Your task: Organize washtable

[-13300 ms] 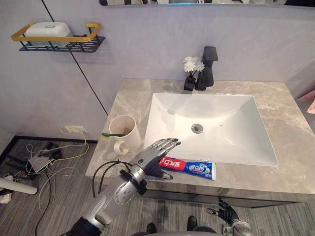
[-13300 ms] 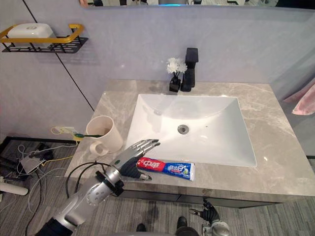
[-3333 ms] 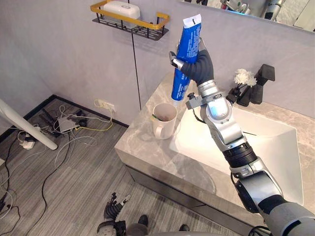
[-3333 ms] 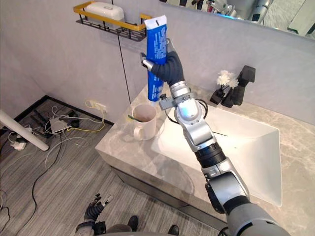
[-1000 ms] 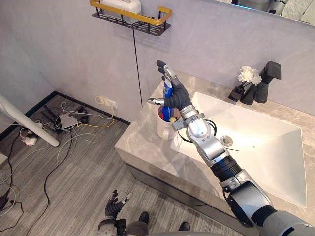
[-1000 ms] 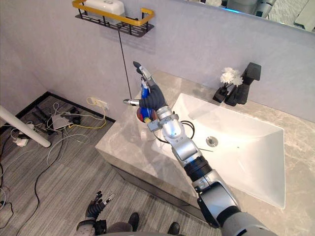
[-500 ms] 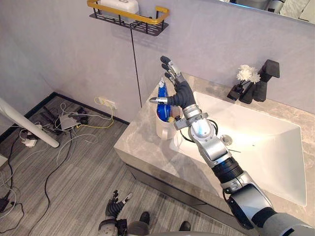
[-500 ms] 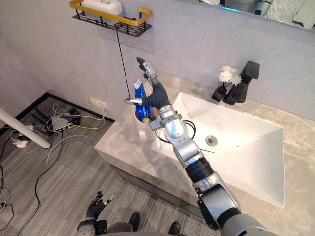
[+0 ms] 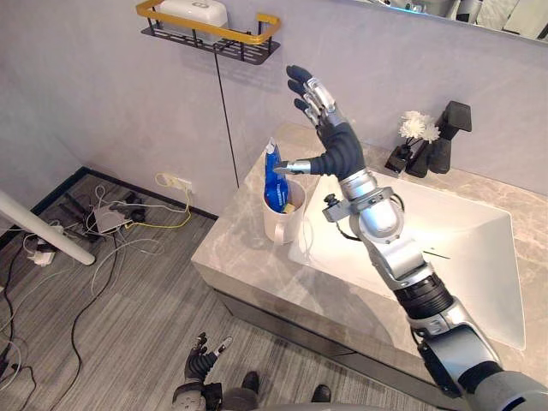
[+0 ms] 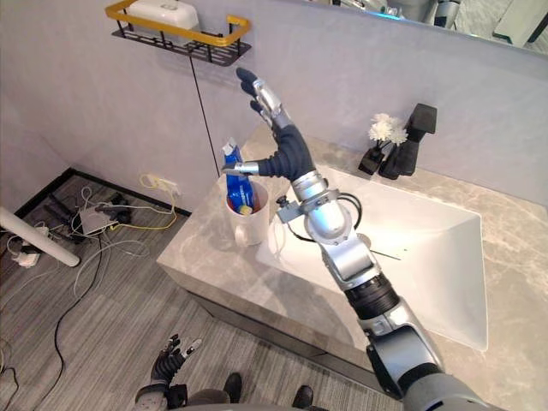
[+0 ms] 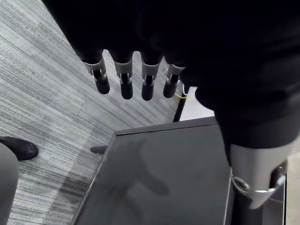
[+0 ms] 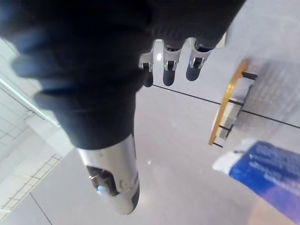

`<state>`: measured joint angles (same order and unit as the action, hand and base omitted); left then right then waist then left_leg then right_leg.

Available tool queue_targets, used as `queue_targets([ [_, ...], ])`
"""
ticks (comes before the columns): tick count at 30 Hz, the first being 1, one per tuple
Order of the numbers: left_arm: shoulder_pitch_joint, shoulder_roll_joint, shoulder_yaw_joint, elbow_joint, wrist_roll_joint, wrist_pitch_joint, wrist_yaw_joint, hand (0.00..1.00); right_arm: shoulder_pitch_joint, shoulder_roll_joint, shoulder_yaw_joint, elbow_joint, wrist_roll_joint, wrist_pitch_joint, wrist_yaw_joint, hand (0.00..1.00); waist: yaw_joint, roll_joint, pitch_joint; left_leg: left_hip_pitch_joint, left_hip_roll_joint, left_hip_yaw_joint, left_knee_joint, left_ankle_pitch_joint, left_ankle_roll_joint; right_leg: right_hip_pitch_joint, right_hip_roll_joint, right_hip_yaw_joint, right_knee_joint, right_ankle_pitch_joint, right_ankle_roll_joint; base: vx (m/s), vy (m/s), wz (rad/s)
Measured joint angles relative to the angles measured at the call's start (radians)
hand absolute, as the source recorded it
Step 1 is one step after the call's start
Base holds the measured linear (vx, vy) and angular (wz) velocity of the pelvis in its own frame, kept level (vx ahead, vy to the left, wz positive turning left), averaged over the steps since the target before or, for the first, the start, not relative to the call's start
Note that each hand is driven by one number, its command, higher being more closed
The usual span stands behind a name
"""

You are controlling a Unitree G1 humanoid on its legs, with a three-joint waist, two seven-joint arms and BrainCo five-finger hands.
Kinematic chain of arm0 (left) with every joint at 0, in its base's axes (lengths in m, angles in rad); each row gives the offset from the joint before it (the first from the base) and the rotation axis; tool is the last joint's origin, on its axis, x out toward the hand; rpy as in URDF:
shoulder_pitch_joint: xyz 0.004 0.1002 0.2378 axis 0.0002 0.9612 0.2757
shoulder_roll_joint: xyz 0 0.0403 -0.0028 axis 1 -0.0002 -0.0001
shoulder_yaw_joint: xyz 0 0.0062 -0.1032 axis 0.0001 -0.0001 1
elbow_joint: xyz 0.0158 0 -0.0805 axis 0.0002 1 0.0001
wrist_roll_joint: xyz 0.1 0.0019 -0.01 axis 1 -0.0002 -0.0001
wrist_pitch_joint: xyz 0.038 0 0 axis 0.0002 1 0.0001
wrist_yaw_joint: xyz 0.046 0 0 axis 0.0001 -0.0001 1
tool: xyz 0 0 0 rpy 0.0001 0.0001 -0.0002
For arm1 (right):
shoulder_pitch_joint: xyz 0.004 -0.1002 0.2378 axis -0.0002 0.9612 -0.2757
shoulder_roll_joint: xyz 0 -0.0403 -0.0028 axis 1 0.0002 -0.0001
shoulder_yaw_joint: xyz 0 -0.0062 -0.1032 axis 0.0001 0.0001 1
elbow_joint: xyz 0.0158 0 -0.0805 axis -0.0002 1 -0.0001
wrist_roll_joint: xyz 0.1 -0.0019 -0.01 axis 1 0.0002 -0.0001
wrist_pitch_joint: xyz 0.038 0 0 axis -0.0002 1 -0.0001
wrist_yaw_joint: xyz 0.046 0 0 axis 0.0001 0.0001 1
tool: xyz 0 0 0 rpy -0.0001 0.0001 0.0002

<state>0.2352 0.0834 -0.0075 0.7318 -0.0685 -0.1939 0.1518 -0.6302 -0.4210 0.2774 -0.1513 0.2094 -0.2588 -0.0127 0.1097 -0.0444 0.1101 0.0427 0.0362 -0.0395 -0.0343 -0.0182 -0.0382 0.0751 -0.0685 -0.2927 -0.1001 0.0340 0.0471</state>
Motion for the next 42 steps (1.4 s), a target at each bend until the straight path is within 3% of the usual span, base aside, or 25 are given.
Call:
queue_targets([
  [3,0.000,0.001,0.000,0.010,0.001,-0.001,-0.002,0.00,-0.001,-0.038,-0.055,-0.072,0.018,-0.023,0.015,0.00,-0.019,-0.001,-0.001,0.005,0.000,0.011,-0.003,0.000,0.001,-0.002,0.000,0.011,0.000,0.000,0.000,0.00,0.011,-0.11],
  [4,0.000,0.001,0.001,0.019,0.002,-0.001,-0.017,0.00,-0.001,-0.087,-0.174,-0.144,0.021,-0.051,0.013,0.00,-0.040,-0.003,-0.002,0.007,0.000,0.018,-0.004,-0.002,0.003,-0.004,0.000,0.019,0.000,0.001,0.001,-0.01,0.017,-0.18],
  [7,-0.001,0.000,0.000,0.028,0.002,-0.001,-0.018,0.00,-0.001,-0.100,-0.246,-0.173,0.036,-0.091,-0.010,0.00,-0.047,-0.003,-0.005,0.010,0.000,0.023,-0.004,-0.002,0.003,-0.005,0.000,0.026,0.000,0.002,0.001,-0.01,0.007,-0.09],
  [10,-0.001,-0.001,0.001,0.030,0.002,-0.001,-0.018,0.00,0.024,-0.099,-0.363,-0.208,0.035,-0.091,-0.008,0.00,-0.057,-0.005,-0.009,0.010,0.001,0.026,-0.007,-0.002,0.003,-0.008,0.001,0.028,0.000,0.003,0.001,-0.01,0.000,-0.01],
  [12,0.001,-0.001,0.005,0.033,0.002,-0.001,-0.018,0.00,0.072,-0.098,-0.537,-0.228,0.052,-0.119,-0.050,0.00,-0.064,-0.007,-0.012,0.020,0.000,0.041,-0.017,-0.002,0.003,-0.008,-0.001,0.041,0.000,0.005,0.003,-0.01,0.018,-0.15],
  [21,0.016,-0.006,0.023,0.065,0.002,0.002,-0.021,0.00,0.330,-0.137,-0.959,-0.147,0.055,-0.148,-0.176,0.00,-0.126,-0.001,-0.062,0.022,-0.001,0.091,-0.035,-0.012,0.009,-0.046,-0.001,0.093,0.000,0.007,0.008,0.01,0.017,-0.20],
  [27,0.021,-0.032,0.060,0.065,0.006,0.004,-0.043,0.00,0.539,-0.106,-1.084,0.034,-0.053,-0.075,-0.251,0.00,-0.151,0.006,-0.080,0.018,-0.001,0.120,-0.037,-0.022,0.011,-0.066,0.000,0.114,0.000,0.006,0.010,0.02,0.008,-0.14],
  [33,0.020,-0.054,0.100,0.074,0.013,0.015,-0.045,0.00,0.699,0.094,-1.109,0.139,-0.107,0.031,-0.299,0.00,-0.157,0.016,-0.101,0.014,0.000,0.144,-0.029,-0.039,0.010,-0.081,0.002,0.140,0.000,0.006,0.013,0.01,0.002,-0.14],
  [34,0.020,-0.058,0.105,0.076,0.013,0.016,-0.045,0.00,0.712,0.115,-1.109,0.139,-0.107,0.035,-0.301,0.00,-0.157,0.026,-0.108,0.014,0.000,0.151,-0.028,-0.041,0.010,-0.082,0.002,0.144,0.000,0.006,0.013,0.01,0.006,-0.21],
  [42,0.018,-0.123,0.170,0.073,0.012,0.024,-0.041,0.00,0.879,0.378,-1.118,0.139,-0.102,0.090,-0.367,0.00,-0.150,0.034,-0.116,0.024,0.008,0.197,0.015,-0.082,0.011,-0.064,0.002,0.165,0.000,-0.004,0.020,0.01,0.000,-0.10],
])
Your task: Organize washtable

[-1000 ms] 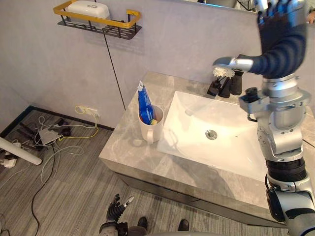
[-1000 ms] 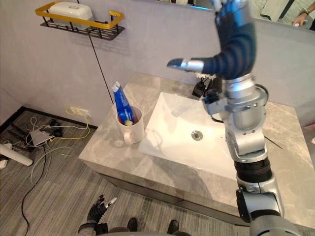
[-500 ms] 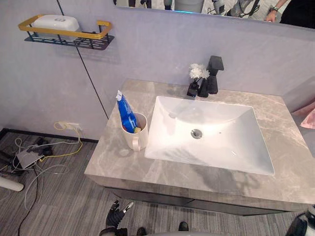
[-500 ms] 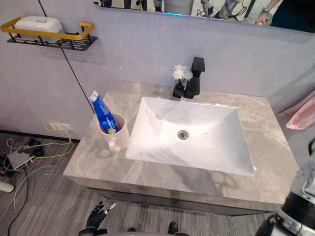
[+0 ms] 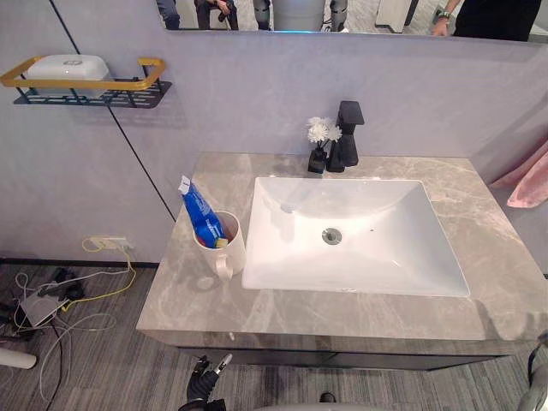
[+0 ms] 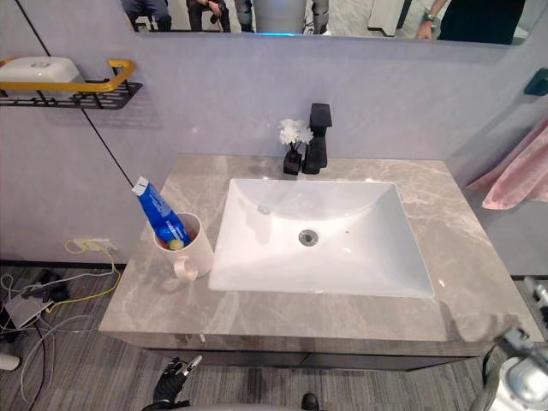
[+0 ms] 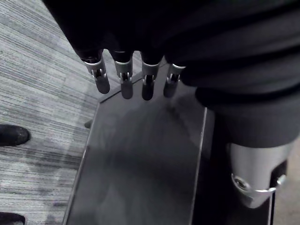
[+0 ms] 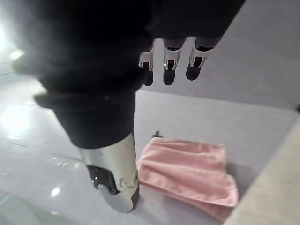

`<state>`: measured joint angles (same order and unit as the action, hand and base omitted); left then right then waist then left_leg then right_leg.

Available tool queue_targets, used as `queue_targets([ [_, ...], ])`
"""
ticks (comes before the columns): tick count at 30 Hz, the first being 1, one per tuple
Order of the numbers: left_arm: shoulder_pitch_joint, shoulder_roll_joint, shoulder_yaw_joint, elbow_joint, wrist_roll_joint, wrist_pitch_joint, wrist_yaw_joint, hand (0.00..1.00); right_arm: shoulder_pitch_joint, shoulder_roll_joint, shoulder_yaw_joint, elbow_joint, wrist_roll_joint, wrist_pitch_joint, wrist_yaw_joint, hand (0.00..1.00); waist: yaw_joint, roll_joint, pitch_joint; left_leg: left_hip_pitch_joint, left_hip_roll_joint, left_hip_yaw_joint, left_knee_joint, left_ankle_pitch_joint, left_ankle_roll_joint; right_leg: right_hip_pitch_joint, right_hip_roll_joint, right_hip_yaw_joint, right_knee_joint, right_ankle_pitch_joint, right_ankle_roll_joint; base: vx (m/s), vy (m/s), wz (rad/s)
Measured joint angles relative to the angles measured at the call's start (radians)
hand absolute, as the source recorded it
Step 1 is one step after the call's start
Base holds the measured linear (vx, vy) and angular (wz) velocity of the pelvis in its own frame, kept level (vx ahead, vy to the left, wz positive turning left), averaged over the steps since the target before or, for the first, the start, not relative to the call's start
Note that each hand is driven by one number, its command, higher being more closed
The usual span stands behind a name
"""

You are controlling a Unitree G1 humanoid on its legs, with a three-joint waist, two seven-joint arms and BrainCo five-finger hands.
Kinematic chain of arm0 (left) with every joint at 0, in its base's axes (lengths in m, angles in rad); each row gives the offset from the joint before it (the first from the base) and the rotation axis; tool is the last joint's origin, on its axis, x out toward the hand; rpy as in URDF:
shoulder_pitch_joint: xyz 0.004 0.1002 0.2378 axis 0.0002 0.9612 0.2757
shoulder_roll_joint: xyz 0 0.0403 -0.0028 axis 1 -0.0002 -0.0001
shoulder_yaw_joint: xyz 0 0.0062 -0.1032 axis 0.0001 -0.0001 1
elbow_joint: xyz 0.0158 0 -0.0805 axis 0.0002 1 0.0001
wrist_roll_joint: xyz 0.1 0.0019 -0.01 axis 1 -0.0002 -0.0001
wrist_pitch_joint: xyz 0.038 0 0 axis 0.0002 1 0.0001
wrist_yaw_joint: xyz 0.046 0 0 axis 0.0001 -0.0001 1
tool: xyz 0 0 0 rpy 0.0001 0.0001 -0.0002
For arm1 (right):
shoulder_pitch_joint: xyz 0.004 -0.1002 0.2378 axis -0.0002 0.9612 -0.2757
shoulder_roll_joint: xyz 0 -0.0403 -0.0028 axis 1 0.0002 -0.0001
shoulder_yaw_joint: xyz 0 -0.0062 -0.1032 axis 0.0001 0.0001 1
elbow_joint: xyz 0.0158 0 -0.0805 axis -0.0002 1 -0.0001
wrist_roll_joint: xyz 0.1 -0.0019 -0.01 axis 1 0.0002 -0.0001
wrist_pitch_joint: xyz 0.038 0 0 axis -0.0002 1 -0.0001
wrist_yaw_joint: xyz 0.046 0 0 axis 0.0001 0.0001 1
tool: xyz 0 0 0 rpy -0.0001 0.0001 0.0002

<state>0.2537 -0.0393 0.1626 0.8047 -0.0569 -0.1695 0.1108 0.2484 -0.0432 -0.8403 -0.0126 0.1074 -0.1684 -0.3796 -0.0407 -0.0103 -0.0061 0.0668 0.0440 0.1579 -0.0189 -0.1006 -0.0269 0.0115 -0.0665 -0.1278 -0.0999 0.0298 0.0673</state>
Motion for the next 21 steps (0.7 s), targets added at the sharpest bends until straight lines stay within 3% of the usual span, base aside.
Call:
queue_targets([
  [4,0.003,-0.014,0.010,-0.001,-0.002,0.010,0.005,0.00,0.049,0.092,-0.006,0.000,0.025,0.002,-0.038,0.00,0.002,0.002,0.000,0.015,0.012,0.014,0.032,-0.028,-0.003,-0.004,0.003,0.000,0.065,-0.046,0.001,0.00,-0.003,-0.01],
  [13,0.003,-0.024,0.037,0.013,-0.023,0.013,0.031,0.00,0.073,0.127,-0.005,0.128,0.129,-0.011,-0.077,0.00,0.006,0.005,0.000,0.030,0.018,0.057,0.037,-0.038,-0.009,-0.018,-0.002,-0.006,0.136,-0.099,0.008,0.04,0.001,0.01],
  [16,0.003,-0.024,0.040,0.023,-0.050,0.014,0.045,0.00,0.069,0.130,0.024,0.239,0.180,-0.022,-0.066,0.00,0.011,0.008,0.001,0.038,0.026,0.088,0.044,-0.043,-0.017,-0.016,0.002,-0.003,0.140,-0.101,0.008,0.03,-0.009,-0.12],
  [21,-0.012,-0.023,0.037,0.053,-0.058,0.015,0.042,0.00,0.050,0.125,0.147,0.486,0.216,0.003,0.059,0.00,0.018,0.019,0.002,0.044,0.028,0.100,0.059,-0.049,-0.027,-0.001,0.002,-0.002,0.135,-0.099,0.007,0.00,-0.005,-0.02],
])
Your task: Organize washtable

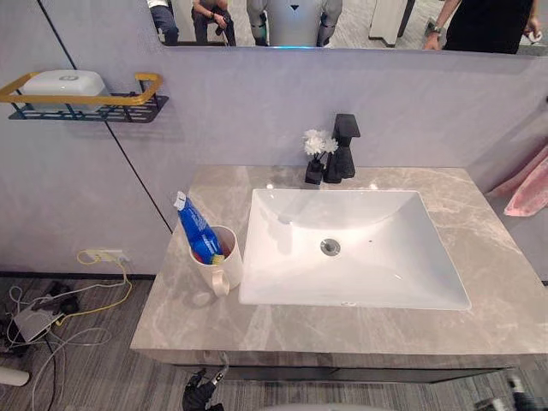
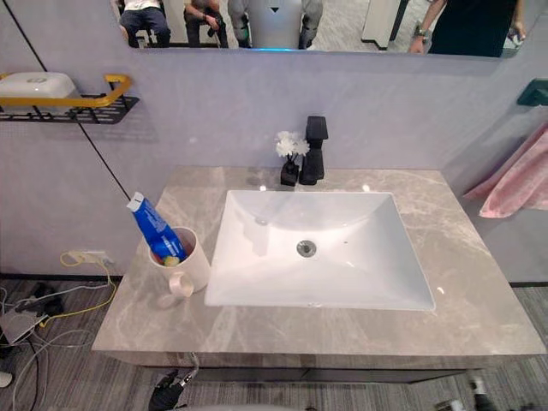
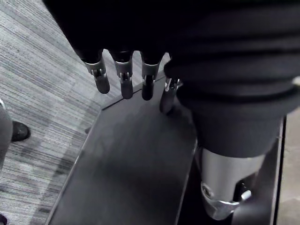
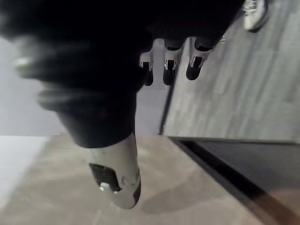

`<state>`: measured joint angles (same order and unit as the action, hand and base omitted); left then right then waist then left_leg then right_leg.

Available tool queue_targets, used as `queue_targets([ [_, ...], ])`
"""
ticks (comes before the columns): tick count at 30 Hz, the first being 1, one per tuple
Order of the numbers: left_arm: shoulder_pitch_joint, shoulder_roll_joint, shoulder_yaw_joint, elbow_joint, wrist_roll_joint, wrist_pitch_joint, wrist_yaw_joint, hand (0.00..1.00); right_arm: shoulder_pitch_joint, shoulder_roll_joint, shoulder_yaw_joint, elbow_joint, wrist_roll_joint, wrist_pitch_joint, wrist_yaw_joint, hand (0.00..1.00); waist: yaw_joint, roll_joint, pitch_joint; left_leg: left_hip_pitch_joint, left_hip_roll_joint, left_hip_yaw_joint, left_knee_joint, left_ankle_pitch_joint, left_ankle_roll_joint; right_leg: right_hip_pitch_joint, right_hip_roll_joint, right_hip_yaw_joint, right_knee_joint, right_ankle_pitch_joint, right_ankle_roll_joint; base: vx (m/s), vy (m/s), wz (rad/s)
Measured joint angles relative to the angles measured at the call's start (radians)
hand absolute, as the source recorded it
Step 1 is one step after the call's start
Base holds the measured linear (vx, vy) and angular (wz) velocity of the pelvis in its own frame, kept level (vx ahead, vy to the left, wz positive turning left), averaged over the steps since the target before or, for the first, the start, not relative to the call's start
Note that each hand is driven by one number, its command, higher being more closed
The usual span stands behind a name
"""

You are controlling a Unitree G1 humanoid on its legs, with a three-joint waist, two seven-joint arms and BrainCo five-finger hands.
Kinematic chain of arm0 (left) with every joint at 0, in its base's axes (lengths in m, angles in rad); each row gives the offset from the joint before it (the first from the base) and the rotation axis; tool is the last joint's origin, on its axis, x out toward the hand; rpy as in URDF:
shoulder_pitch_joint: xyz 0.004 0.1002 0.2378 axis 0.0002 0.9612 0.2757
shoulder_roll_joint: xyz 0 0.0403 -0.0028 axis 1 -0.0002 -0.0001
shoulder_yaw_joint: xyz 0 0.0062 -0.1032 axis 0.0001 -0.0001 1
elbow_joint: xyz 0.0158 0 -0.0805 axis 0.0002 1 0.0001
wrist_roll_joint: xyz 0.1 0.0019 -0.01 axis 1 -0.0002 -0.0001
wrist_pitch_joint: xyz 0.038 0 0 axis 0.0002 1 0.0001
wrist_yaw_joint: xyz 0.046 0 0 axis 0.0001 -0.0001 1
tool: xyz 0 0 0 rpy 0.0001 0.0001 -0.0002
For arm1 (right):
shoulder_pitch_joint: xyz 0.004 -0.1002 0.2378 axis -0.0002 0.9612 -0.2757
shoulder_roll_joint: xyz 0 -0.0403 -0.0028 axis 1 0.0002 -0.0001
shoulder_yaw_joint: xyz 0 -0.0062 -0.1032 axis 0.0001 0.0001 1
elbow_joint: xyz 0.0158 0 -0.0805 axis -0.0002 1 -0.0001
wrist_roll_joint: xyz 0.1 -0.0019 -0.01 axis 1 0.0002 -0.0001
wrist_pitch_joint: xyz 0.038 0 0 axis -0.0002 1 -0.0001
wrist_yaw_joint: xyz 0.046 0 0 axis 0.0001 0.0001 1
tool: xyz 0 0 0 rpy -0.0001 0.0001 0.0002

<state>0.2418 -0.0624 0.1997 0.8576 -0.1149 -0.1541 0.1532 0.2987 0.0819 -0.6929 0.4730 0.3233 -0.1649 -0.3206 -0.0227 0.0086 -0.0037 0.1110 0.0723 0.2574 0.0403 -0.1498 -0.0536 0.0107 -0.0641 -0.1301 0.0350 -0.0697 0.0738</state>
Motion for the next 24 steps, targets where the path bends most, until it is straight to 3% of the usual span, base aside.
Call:
queue_targets([
  [7,-0.020,0.017,-0.036,0.033,0.000,-0.007,-0.018,0.00,-0.018,-0.008,0.089,0.223,-0.020,0.033,0.114,0.00,0.017,0.006,0.002,-0.003,0.011,-0.010,-0.009,0.000,0.000,0.020,0.016,-0.012,-0.044,0.023,-0.013,-0.01,-0.015,0.03],
  [16,-0.070,0.059,-0.107,0.128,0.024,-0.003,-0.020,0.00,-0.081,-0.031,0.242,0.468,-0.103,0.059,0.169,0.00,0.028,0.007,0.002,-0.005,0.004,-0.084,-0.035,0.016,-0.012,0.076,0.028,-0.065,-0.133,0.052,-0.020,0.03,-0.029,0.19],
  [24,-0.111,0.088,-0.143,0.176,0.048,-0.002,-0.022,0.00,-0.155,-0.053,0.309,0.570,-0.139,0.065,0.194,0.00,0.034,-0.013,0.024,-0.006,-0.014,-0.131,-0.034,0.029,-0.002,0.097,0.022,-0.093,-0.134,0.052,-0.020,0.00,0.000,0.13],
])
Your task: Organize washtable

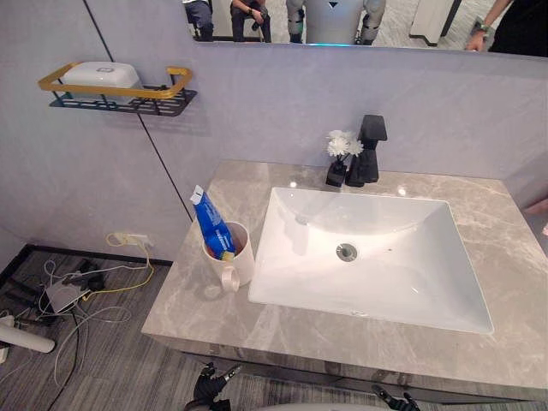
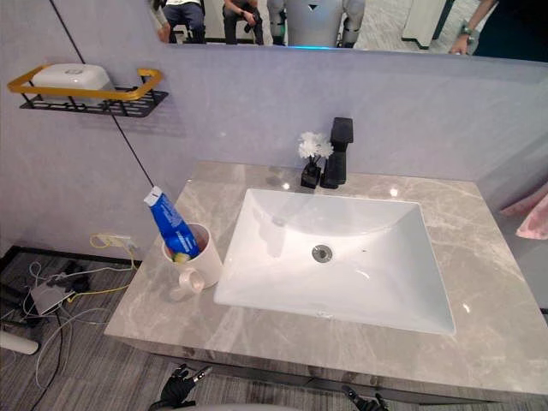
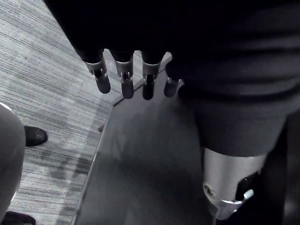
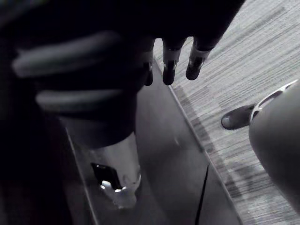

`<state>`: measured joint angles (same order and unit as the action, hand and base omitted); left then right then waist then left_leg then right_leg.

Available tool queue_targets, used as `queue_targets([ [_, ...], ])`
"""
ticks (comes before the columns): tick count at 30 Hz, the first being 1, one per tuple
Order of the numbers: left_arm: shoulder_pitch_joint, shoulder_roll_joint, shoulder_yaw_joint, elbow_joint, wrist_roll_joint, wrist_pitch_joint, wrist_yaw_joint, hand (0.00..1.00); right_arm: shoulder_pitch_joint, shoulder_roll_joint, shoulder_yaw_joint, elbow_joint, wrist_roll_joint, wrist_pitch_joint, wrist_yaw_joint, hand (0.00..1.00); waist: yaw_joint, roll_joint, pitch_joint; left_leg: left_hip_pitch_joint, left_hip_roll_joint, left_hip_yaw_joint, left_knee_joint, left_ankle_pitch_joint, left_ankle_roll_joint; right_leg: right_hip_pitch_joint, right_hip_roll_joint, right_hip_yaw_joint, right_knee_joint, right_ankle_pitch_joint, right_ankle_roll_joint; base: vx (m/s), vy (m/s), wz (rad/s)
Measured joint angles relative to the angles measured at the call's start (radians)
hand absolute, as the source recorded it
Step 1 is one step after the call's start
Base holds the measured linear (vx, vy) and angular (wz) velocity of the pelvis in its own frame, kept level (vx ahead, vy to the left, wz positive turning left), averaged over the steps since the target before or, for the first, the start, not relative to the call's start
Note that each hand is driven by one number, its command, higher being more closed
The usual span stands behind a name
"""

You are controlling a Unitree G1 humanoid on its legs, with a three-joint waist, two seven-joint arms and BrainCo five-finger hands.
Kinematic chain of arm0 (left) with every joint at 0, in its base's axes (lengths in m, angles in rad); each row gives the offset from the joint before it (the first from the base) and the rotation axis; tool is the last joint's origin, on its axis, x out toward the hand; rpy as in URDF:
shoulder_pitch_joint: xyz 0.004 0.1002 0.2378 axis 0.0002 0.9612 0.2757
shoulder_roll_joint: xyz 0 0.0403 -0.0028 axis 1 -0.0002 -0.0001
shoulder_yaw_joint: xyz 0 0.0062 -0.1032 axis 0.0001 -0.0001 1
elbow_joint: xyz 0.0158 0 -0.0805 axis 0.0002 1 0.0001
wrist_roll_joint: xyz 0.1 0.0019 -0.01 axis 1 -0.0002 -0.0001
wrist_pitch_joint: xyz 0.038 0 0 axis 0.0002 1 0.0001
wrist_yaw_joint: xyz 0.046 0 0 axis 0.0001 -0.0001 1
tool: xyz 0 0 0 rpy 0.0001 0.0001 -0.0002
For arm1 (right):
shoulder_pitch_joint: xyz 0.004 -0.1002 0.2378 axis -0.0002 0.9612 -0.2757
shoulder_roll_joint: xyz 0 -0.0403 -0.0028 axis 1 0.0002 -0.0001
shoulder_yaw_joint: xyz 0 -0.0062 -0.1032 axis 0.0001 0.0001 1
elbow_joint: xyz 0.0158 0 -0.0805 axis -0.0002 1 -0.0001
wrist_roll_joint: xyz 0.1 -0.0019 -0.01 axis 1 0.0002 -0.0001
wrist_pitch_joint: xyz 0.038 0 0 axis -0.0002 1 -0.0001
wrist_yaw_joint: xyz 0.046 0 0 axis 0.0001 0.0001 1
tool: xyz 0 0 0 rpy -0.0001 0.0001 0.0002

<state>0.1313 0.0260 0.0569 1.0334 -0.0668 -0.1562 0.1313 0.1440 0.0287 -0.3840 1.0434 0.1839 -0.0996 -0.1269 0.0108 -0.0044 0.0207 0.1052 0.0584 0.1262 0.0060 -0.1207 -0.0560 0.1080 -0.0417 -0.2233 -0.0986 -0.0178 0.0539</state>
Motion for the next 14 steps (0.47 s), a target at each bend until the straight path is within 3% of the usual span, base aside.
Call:
queue_targets([
  [14,-0.035,0.030,-0.028,0.037,0.000,-0.001,-0.002,0.00,-0.042,-0.027,0.082,0.036,-0.030,0.001,0.023,0.00,-0.011,-0.013,0.036,-0.005,-0.027,-0.031,-0.011,0.012,0.018,-0.008,-0.025,-0.020,-0.005,0.019,0.013,-0.05,0.012,0.04],
])
